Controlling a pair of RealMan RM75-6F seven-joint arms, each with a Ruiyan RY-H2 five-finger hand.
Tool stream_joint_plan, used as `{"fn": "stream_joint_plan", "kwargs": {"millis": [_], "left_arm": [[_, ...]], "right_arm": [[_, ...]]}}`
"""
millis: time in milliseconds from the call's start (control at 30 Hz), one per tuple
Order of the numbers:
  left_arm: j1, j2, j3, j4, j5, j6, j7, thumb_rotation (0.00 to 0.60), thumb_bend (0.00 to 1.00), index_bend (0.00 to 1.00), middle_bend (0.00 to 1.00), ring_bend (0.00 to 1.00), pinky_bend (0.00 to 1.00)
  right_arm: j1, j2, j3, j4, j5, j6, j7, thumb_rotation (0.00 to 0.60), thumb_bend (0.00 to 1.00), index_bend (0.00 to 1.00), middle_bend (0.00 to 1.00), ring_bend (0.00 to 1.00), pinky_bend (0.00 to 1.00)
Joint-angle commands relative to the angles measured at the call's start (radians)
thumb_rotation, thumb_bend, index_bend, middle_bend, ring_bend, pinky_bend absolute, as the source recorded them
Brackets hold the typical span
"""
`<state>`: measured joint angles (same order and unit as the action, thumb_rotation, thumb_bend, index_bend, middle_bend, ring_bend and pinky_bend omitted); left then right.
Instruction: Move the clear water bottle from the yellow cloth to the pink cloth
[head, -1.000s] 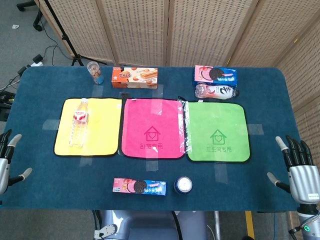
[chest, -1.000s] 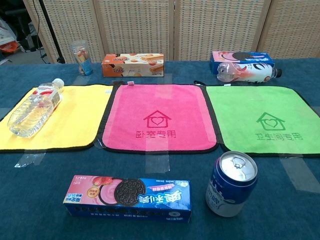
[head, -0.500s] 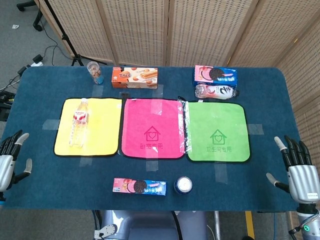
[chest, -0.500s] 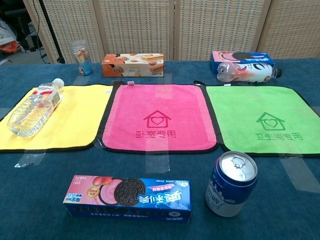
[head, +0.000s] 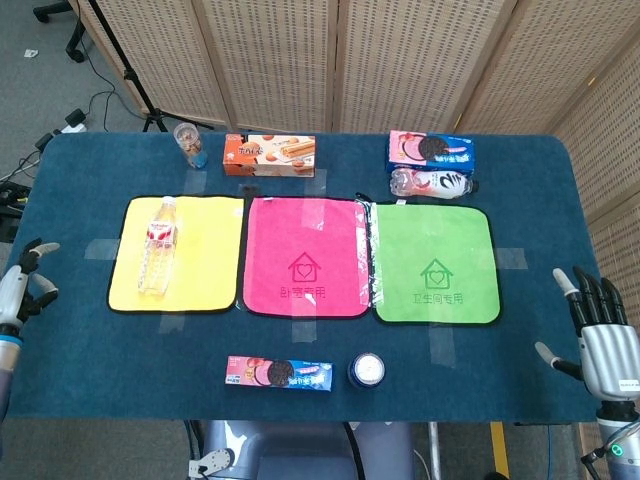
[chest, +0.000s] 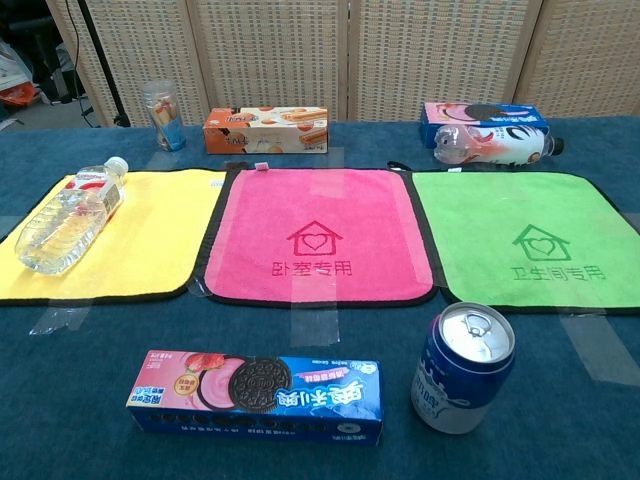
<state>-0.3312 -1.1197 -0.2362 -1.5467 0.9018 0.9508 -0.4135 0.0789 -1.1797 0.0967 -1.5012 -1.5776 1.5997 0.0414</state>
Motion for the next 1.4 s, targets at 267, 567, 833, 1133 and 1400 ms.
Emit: {"fn": "stream_joint_plan", "kwargs": {"millis": [267,567,833,1133,1400], "left_arm": [[-0.173,-0.129,-0.099,0.109,-0.298,-0.156,0.102,0.600,1.00,0.28,0.14,0.16,0.20],[-0.212,-0.227,-0.166,0.173,-0.441,-0.229,0.039,0.600,1.00,0.31,0.16,0.18,0.20],[-0.240,-0.270,-0.205,0.206,-0.547,-0.305,-0.002,0.600,1.00,0.31,0.16,0.18,0.20],[-0.268,-0.293,-0.207,0.172,-0.585,-0.306,0.017,0.600,1.00,0.31,0.16,0.18,0.20],[-0.272,-0.341,-0.251,0.129,-0.596,-0.289,-0.036,0.600,1.00,0.31,0.16,0.18,0.20]], "right_arm": [[0.004,0.005,0.003,-0.002,0.010,-0.011,0.011,0.600,0.00,0.02,0.00,0.00,0.00],[0.007,0.016,0.008,-0.001,0.025,-0.023,0.039,0.600,0.00,0.02,0.00,0.00,0.00],[0.009,0.022,0.012,0.001,0.036,-0.032,0.057,0.600,0.00,0.02,0.00,0.00,0.00],[0.011,0.021,0.008,-0.003,0.032,-0.035,0.050,0.600,0.00,0.02,0.00,0.00,0.00],[0.015,0.017,0.003,0.001,0.028,-0.043,0.042,0.600,0.00,0.02,0.00,0.00,0.00]]}}
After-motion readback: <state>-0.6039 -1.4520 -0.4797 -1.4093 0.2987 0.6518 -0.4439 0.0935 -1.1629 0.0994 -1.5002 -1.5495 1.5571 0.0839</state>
